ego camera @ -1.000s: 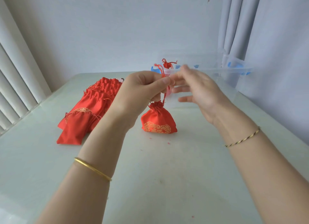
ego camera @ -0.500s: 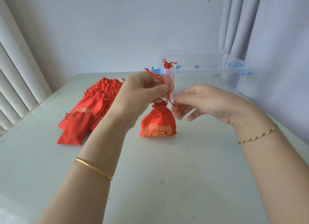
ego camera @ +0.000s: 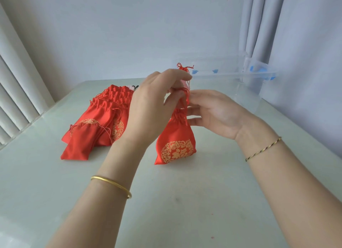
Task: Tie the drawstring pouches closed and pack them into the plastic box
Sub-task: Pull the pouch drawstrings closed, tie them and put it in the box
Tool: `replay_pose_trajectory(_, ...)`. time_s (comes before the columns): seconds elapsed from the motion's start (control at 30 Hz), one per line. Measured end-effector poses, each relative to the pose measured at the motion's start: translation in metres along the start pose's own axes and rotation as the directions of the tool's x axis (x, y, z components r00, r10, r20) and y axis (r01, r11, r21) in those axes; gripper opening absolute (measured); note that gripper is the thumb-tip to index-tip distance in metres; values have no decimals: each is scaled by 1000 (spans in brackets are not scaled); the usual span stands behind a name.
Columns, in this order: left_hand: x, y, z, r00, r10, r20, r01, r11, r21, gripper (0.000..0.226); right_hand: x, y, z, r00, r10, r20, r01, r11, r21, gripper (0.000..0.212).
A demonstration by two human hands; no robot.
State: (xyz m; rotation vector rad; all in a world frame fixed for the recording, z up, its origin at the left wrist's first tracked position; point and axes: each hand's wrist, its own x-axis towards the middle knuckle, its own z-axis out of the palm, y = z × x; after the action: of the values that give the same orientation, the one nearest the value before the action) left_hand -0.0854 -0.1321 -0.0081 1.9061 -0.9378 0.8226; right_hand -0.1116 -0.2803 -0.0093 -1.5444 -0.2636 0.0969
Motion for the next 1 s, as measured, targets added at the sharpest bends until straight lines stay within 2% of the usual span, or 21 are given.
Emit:
replay_pose_trajectory(0.07, 0, 1, 0, 997, -70, -9, 69, 993, -99, 32, 2, 1, -1, 999, -16, -28, 16, 1000, 2, 17)
replay_pose_trajectory(0.2, 3, 0, -1, 975, -220, 27, 220, 945, -241, 31, 5, 1, -2, 983, -40, -178, 39, 999, -8, 20)
replay_pose_trajectory(0.33, 4, -4, -2, 907, -407, 107, 409, 795, -449, 16, 6, 0, -4, 926, -131, -354, 97, 989, -111, 34)
replay_pose_trajectory(0.4, 4, -8, -3, 873, -467, 138, 473, 748, -465, 13, 6, 0, -6, 913, -114, -392, 121, 993, -8, 37)
replay_pose_trajectory(0.47, 4, -13, -3, 854, -498, 150, 511, 752, -417, 14, 7, 1, -6, 918, -59, -393, 144, 971, 189, 42)
replay_pose_trajectory(0.57, 3, -18, 1, 831, -541, 133, 551, 763, -339, 25, 9, 4, 0, 951, 15, -307, 160, 828, 537, 47)
replay_pose_trajectory(0.63, 1, -23, 1, 806, -587, 77, 580, 757, -302, 33, 10, 6, 0, 953, 62, -295, 147, 761, 632, 42)
replay_pose_trajectory(0.73, 3, -32, -5, 723, -691, 10, 641, 665, -384, 37, 11, 12, -10, 911, 177, -372, 53, 845, 533, 37)
replay_pose_trajectory(0.83, 4, -28, -4, 661, -740, 128, 657, 488, -575, 37, 10, 21, -18, 867, 259, -425, -56, 899, 434, 37)
replay_pose_trajectory(0.93, 4, -17, 1, 673, -673, 306, 640, 322, -698, 38, 10, 22, -20, 853, 265, -451, -76, 916, 395, 37)
replay_pose_trajectory(1.0, 5, -15, -1, 688, -627, 364, 652, 316, -689, 36, 9, 16, -20, 860, 218, -461, -9, 911, 413, 37)
